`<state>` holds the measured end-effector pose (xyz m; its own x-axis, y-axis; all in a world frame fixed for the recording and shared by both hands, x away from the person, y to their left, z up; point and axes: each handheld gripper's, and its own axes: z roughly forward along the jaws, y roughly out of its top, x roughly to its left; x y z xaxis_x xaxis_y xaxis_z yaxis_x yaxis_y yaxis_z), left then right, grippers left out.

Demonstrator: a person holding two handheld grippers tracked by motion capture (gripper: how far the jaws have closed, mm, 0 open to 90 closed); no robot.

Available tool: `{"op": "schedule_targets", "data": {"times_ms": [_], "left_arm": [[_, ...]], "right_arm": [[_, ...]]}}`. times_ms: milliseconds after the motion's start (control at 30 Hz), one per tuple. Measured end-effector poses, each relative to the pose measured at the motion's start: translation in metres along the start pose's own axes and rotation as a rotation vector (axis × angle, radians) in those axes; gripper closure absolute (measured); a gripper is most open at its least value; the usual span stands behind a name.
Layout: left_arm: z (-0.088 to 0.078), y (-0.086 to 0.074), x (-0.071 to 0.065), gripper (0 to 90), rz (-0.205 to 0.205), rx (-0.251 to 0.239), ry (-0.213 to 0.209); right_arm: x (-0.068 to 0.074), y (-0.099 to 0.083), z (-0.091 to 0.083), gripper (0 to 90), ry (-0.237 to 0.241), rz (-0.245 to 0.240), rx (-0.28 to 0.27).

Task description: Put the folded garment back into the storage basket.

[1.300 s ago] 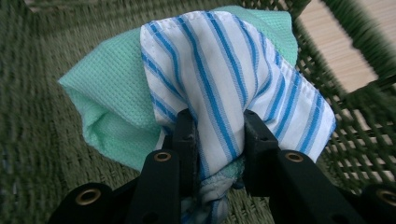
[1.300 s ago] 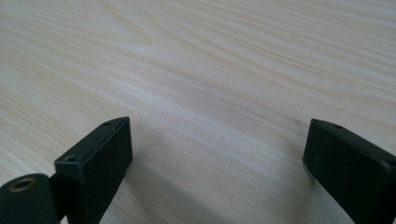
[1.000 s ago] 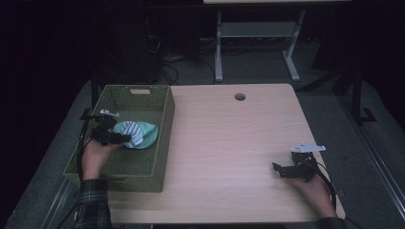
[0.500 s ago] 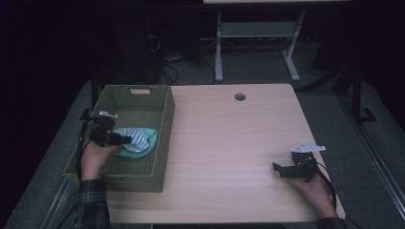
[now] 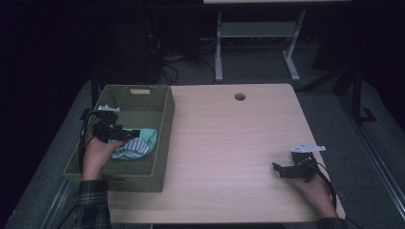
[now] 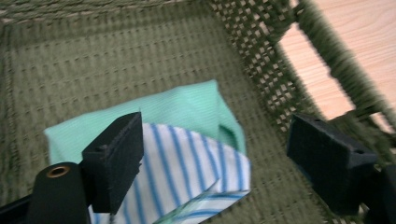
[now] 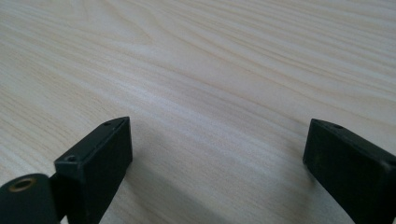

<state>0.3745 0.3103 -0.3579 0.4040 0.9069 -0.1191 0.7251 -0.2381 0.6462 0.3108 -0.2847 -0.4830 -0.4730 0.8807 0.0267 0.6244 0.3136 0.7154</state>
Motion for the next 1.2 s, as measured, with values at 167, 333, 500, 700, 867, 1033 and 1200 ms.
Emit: {"op": "schedule_targets", "data": {"times_ms": [167,333,500,700,867,1033,1200], "left_arm": [[-0.002,0.005,-0.009,17.0,0.005,-0.022,-0.037],[-0.004,0.011,-0.025,16.7,0.037,-0.042,-0.07],[-0.004,0.017,-0.045,16.7,0.081,-0.059,-0.117],[-0.001,0.023,-0.073,16.7,0.134,-0.087,-0.193],[0.005,0.027,-0.1,16.7,0.175,-0.1,-0.238],[0.015,0.029,-0.128,16.7,0.236,-0.1,-0.268],[0.025,0.028,-0.15,16.7,0.261,-0.116,-0.292]], "right_arm": [[0.0,0.0,0.0,7.4,0.0,0.0,0.0],[0.0,0.0,0.0,7.4,0.002,0.001,0.0],[0.0,0.0,0.0,7.4,0.002,0.0,0.0],[0.0,0.0,0.0,7.4,0.003,0.0,0.0],[0.0,0.0,0.0,7.4,0.003,0.001,0.001],[0.0,0.0,0.0,7.4,0.003,0.0,0.0],[0.0,0.0,0.0,7.4,0.003,0.0,0.0]]}}
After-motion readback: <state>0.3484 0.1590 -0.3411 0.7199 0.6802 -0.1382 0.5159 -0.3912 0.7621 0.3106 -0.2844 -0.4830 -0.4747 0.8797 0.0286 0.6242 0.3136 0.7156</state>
